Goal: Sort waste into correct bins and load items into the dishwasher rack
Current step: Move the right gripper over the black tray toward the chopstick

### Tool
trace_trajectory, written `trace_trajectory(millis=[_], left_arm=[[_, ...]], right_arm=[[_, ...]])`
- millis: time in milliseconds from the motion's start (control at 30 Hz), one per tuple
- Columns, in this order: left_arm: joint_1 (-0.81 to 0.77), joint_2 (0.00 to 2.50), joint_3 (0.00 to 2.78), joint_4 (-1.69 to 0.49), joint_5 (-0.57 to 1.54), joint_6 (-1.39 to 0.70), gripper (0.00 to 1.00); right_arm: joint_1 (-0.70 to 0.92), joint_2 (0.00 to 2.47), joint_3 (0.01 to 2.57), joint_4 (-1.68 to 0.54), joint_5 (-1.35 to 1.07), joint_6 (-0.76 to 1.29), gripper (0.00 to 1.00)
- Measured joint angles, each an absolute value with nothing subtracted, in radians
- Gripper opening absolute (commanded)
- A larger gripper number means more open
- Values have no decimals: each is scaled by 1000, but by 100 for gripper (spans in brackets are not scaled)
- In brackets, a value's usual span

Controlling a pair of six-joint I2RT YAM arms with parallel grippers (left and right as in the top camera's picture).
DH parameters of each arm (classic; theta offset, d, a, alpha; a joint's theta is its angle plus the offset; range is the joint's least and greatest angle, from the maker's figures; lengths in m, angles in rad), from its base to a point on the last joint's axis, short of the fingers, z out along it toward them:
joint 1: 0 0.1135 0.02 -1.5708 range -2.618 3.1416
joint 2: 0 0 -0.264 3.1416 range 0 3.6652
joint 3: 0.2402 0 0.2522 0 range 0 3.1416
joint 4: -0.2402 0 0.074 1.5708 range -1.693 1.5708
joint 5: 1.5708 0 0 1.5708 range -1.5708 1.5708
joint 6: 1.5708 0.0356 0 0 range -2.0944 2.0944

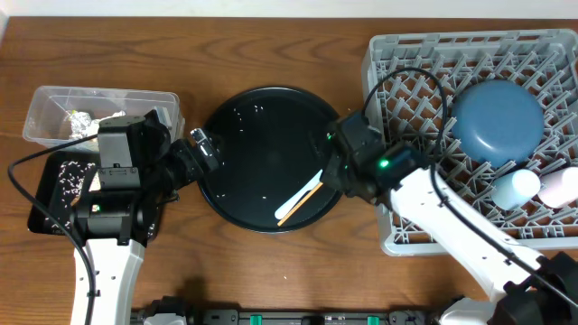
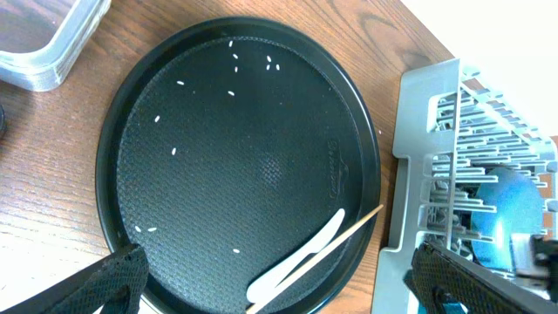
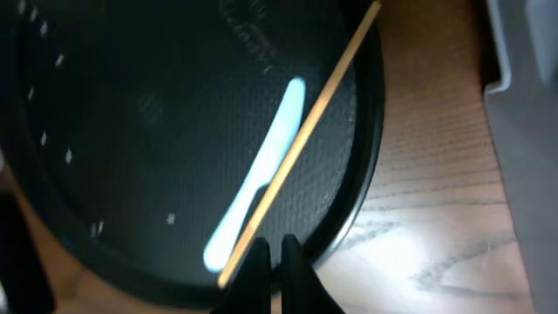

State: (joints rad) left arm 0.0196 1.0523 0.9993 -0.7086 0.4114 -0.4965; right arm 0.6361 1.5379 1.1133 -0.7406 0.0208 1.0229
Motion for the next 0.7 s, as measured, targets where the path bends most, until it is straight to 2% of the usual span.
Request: trace_trajectory(millis=[300, 533, 700], left_arm=[[20, 1052, 999, -709, 411, -496, 98], [20, 1052, 999, -709, 411, -496, 98], [20, 1052, 999, -709, 411, -496, 98]], right_arm=[[724, 1557, 1063, -659, 177, 1196, 11], [726, 1682, 1063, -629, 205, 1254, 18], [726, 1777, 1063, -579, 179, 1271, 19]])
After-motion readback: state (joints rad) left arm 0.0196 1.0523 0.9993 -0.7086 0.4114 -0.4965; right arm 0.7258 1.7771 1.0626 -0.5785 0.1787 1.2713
